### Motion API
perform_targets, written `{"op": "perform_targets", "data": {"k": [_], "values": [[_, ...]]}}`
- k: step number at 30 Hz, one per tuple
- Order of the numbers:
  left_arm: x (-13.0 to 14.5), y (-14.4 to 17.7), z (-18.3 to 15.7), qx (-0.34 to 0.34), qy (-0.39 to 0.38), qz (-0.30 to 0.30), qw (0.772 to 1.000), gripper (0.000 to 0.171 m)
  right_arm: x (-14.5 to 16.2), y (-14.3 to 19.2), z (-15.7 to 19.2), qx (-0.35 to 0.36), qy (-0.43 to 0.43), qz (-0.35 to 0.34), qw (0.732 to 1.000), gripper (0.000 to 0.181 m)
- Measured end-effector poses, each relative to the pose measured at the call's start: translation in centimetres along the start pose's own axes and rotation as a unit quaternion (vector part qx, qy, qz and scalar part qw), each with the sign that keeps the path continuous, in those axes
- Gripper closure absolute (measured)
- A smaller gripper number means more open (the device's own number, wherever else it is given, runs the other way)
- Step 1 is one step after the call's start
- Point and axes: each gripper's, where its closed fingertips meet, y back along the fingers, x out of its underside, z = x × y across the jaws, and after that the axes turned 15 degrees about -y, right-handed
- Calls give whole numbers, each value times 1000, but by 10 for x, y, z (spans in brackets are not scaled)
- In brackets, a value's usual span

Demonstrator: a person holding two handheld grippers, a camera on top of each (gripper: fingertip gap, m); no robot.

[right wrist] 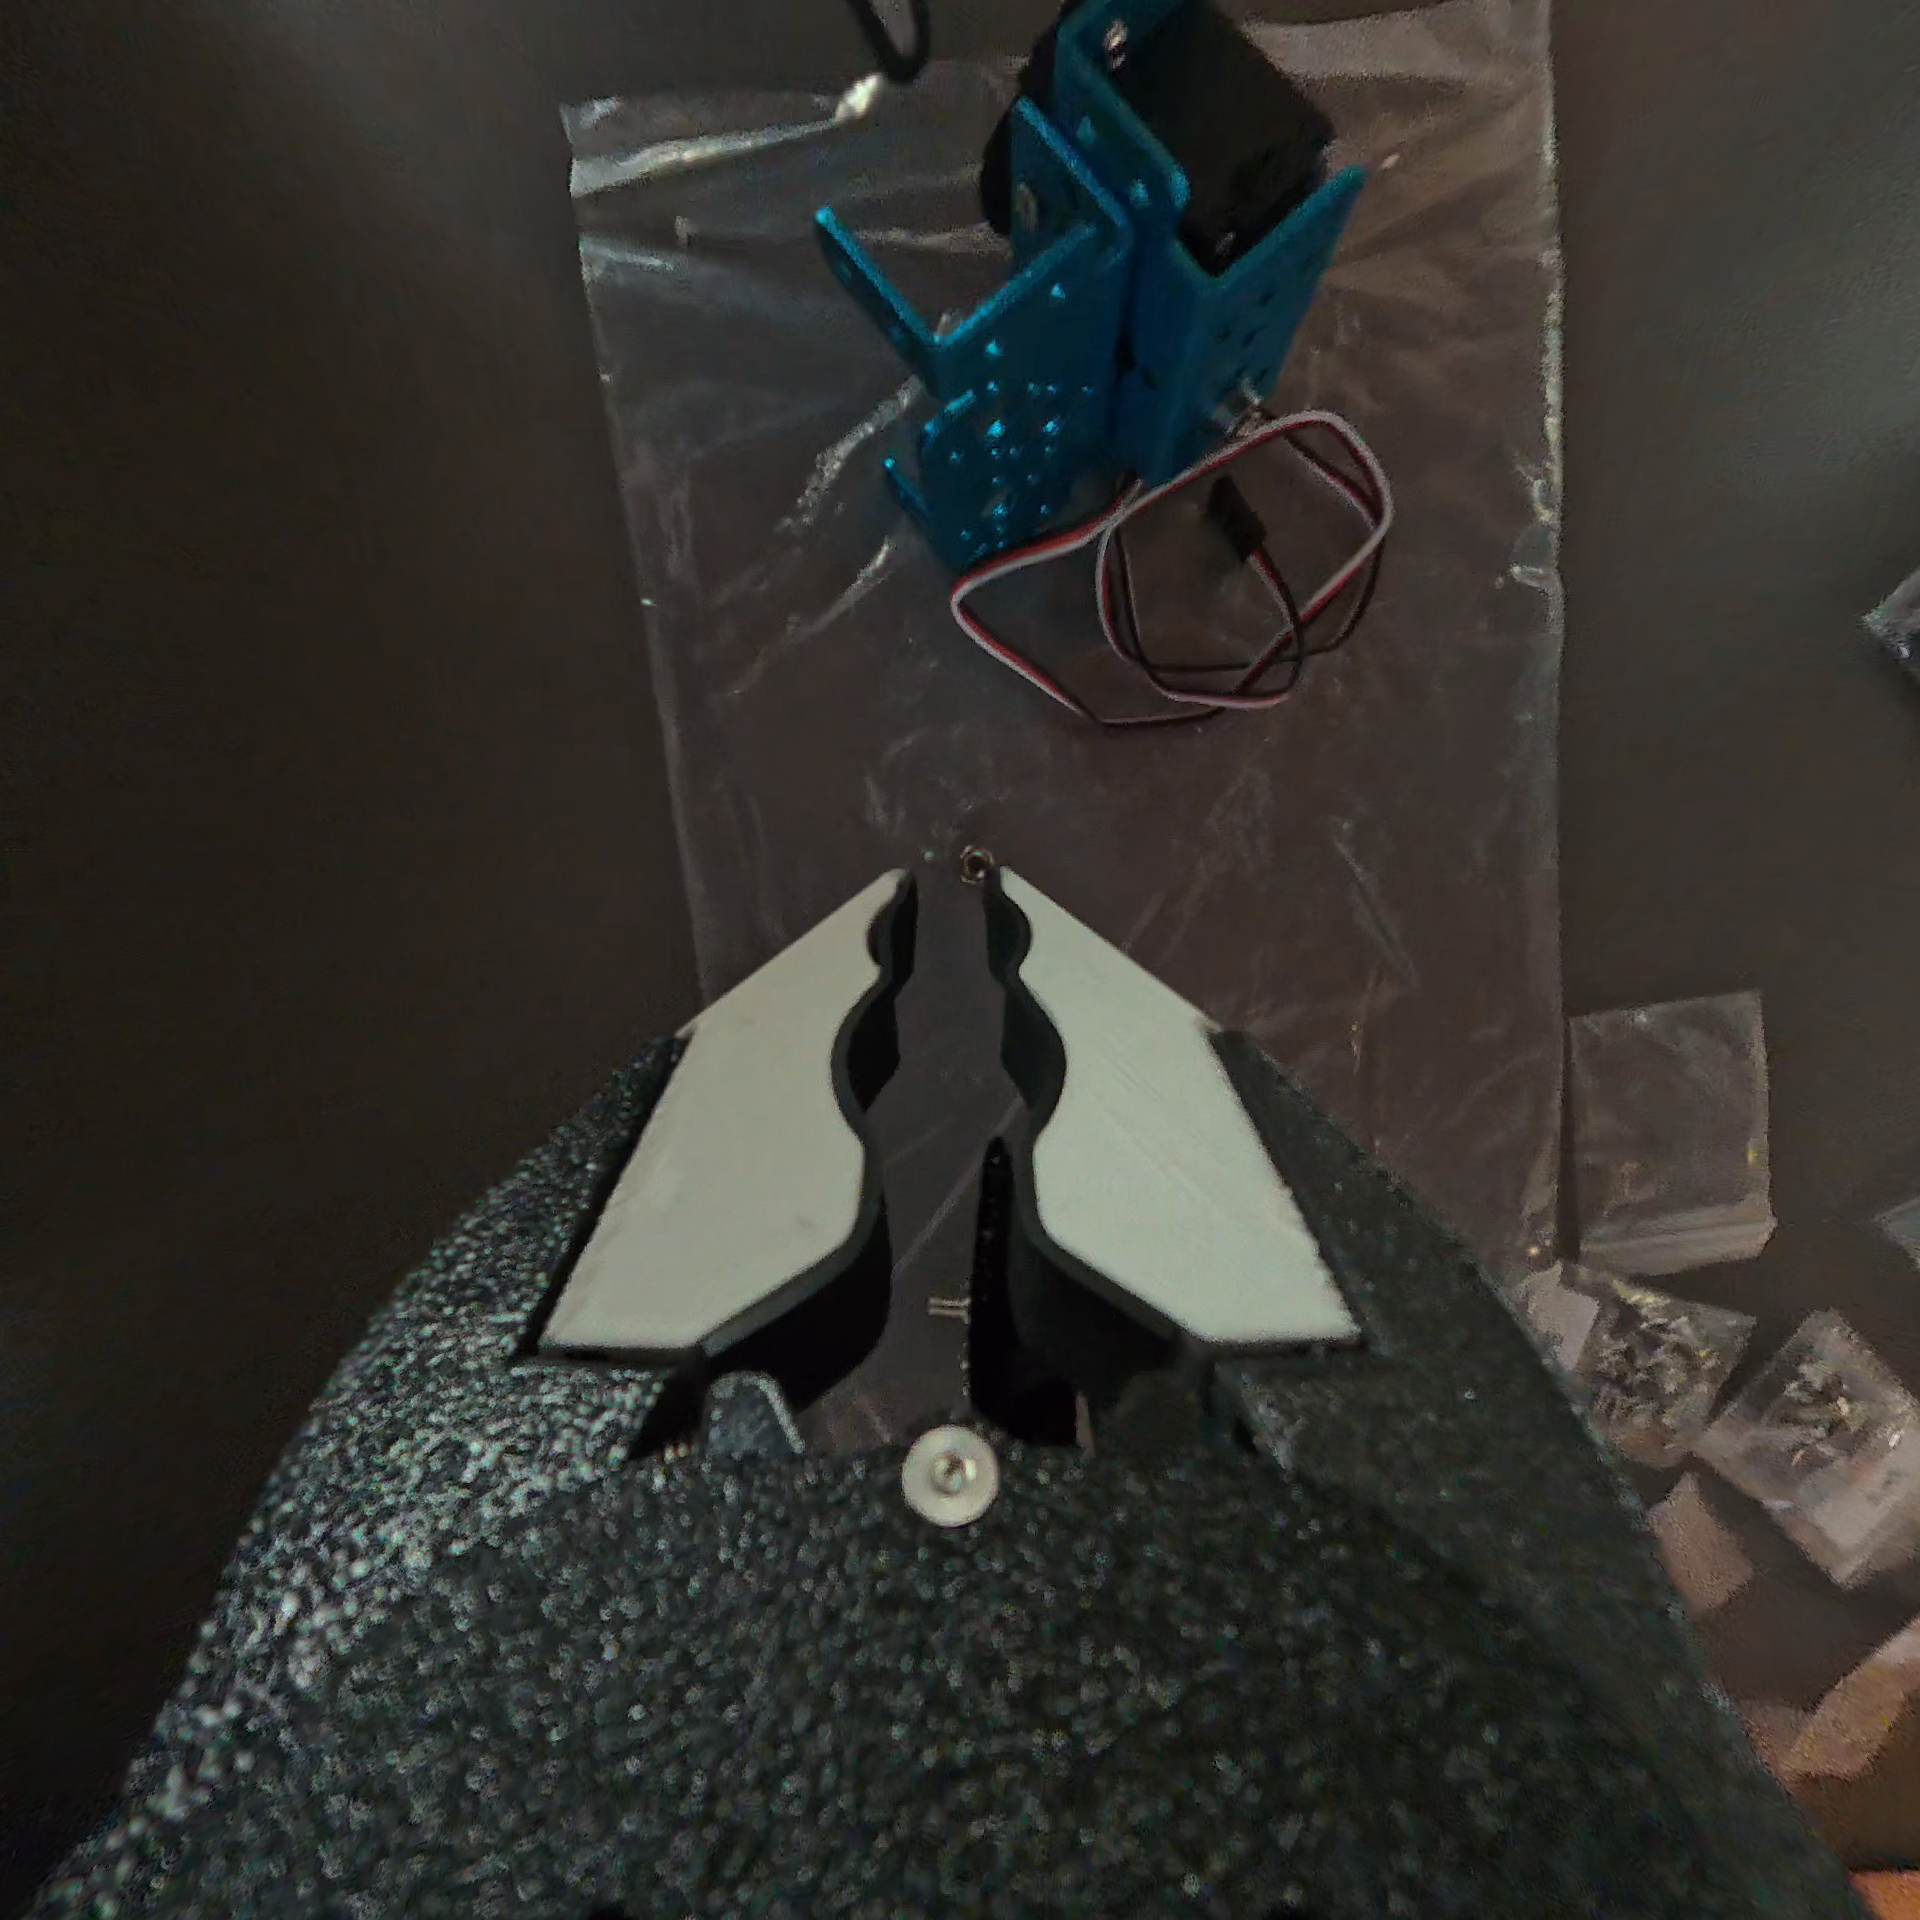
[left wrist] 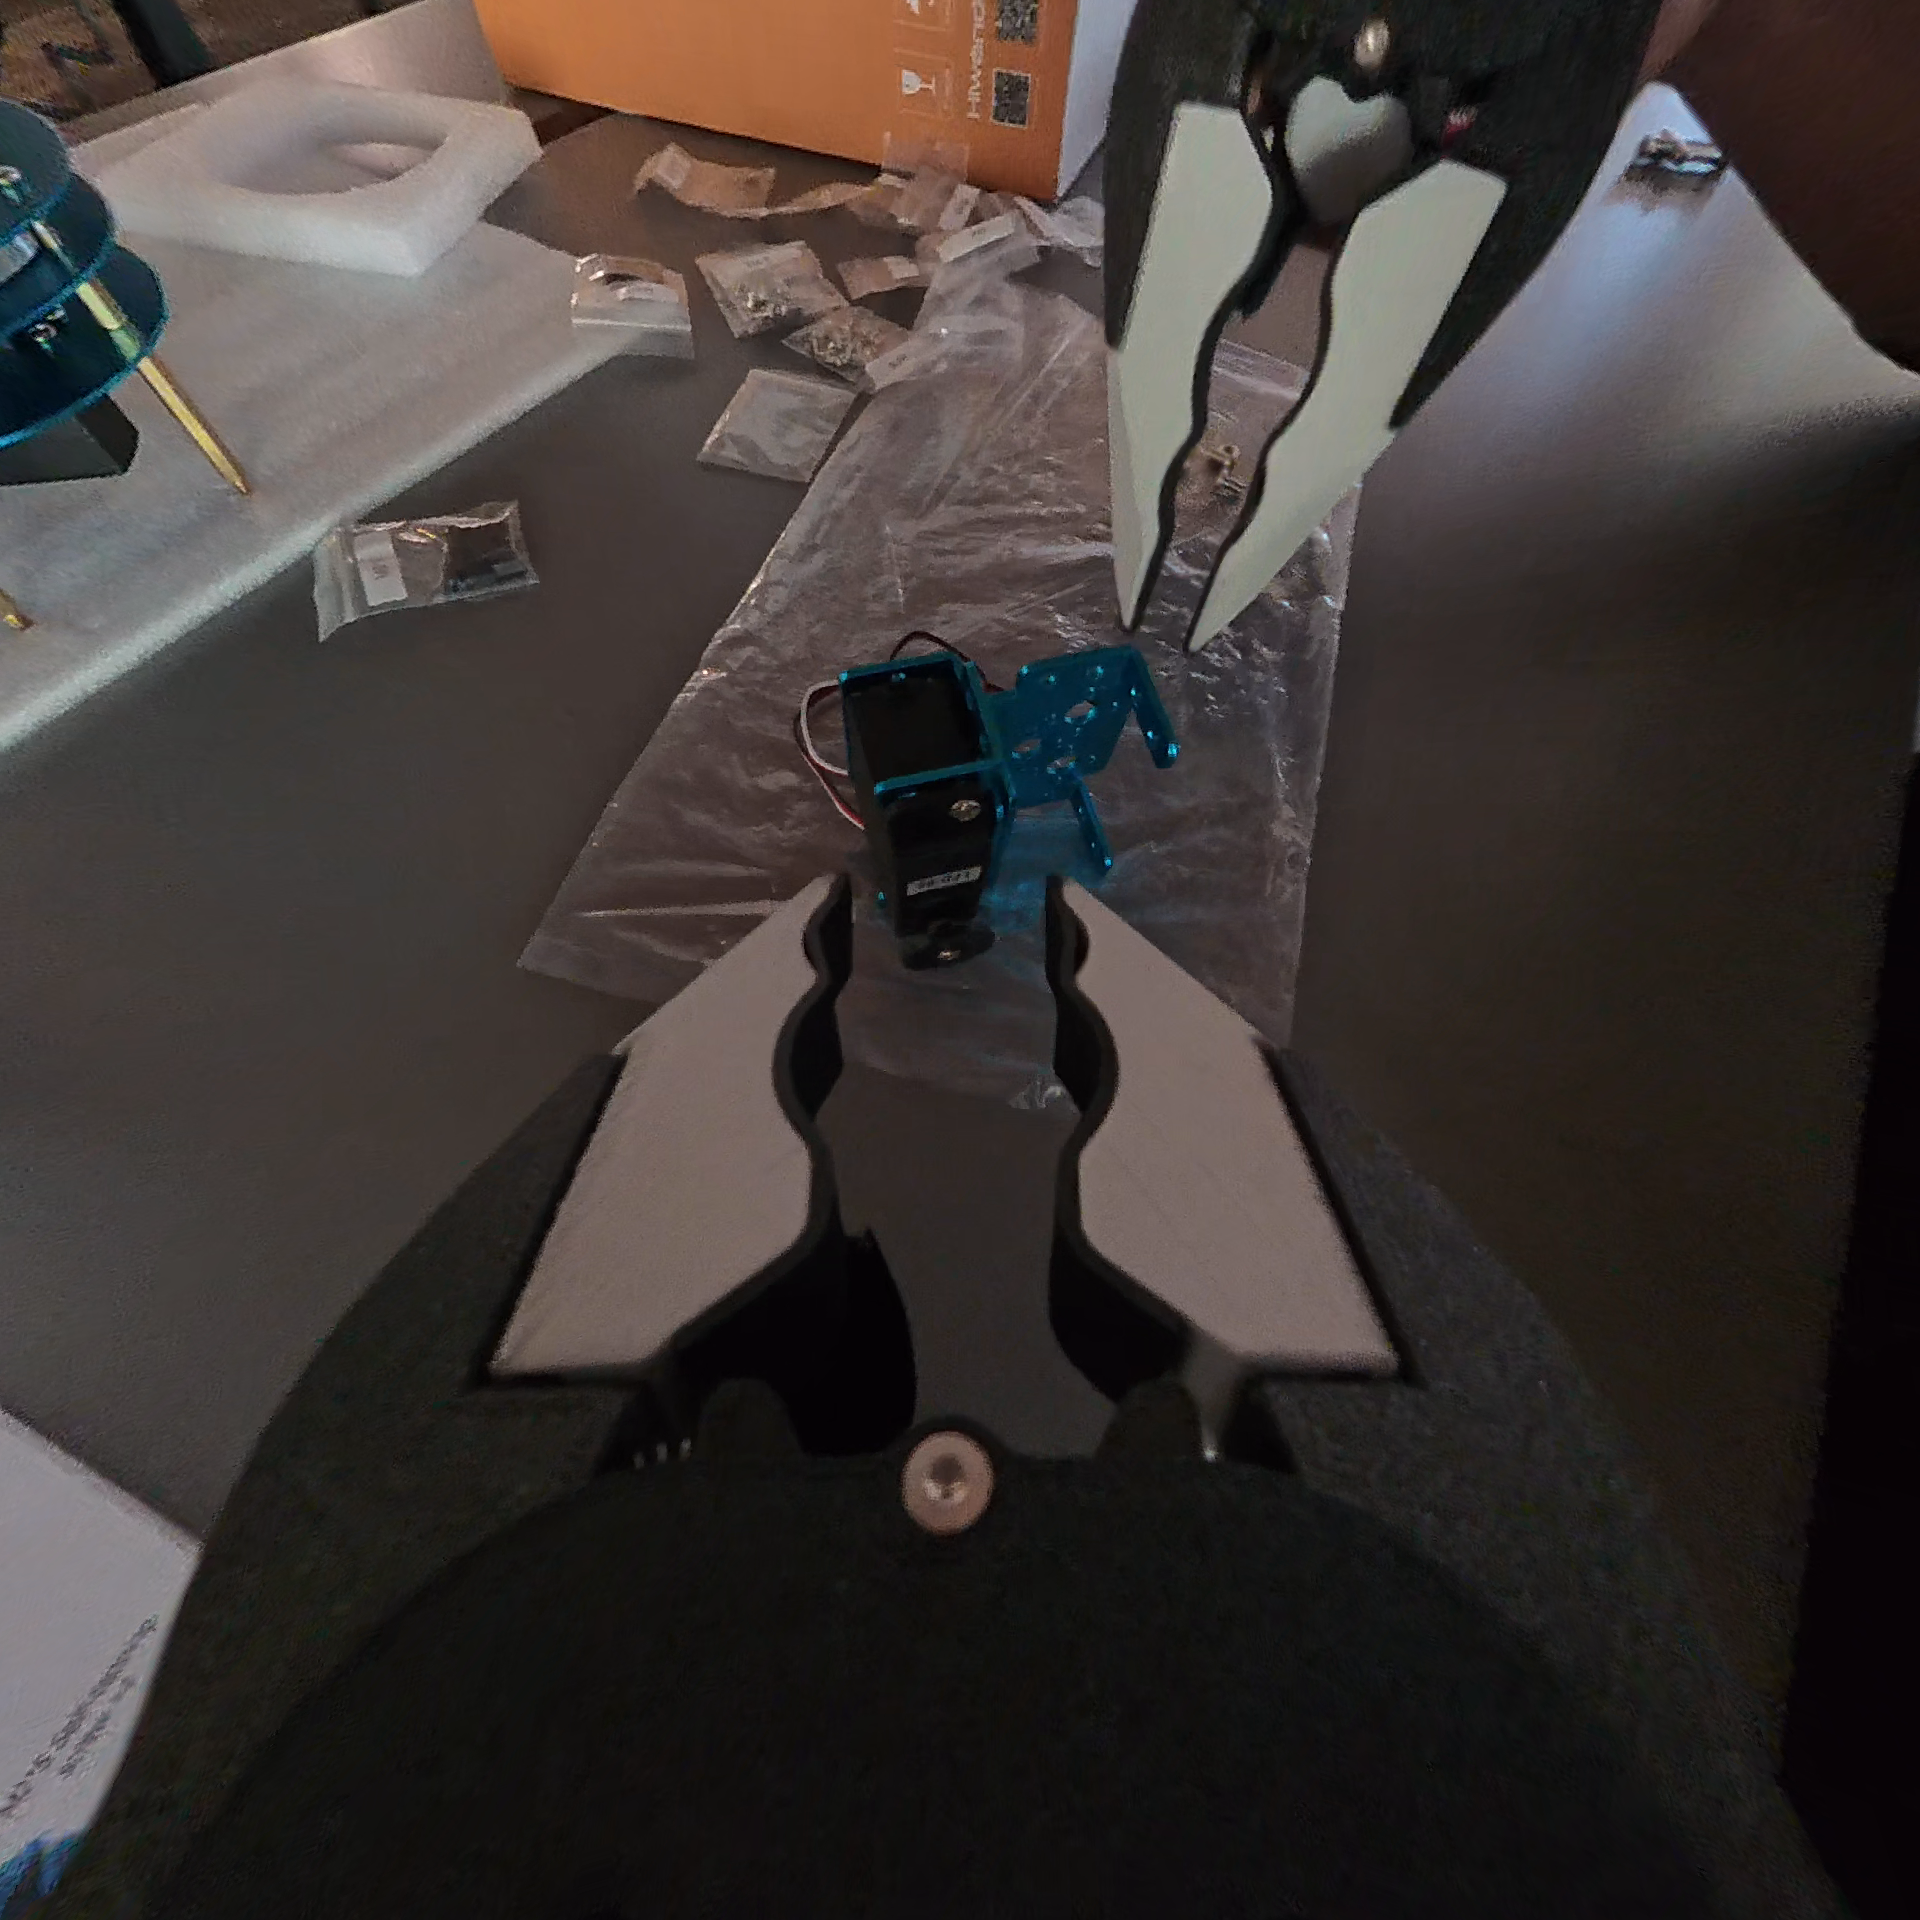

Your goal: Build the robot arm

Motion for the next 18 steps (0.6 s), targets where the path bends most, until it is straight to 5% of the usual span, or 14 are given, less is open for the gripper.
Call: {"op": "perform_targets", "data": {"k": [10, 18], "values": [[-8, -16, 1, 12, -34, 7, 999, 143, -2, -9, -1, -1, 36, 43, 998, 175], [-7, -10, -12, 152, -120, 23, 981, 144, -2, -5, -4, 15, 38, 48, 998, 173]]}}
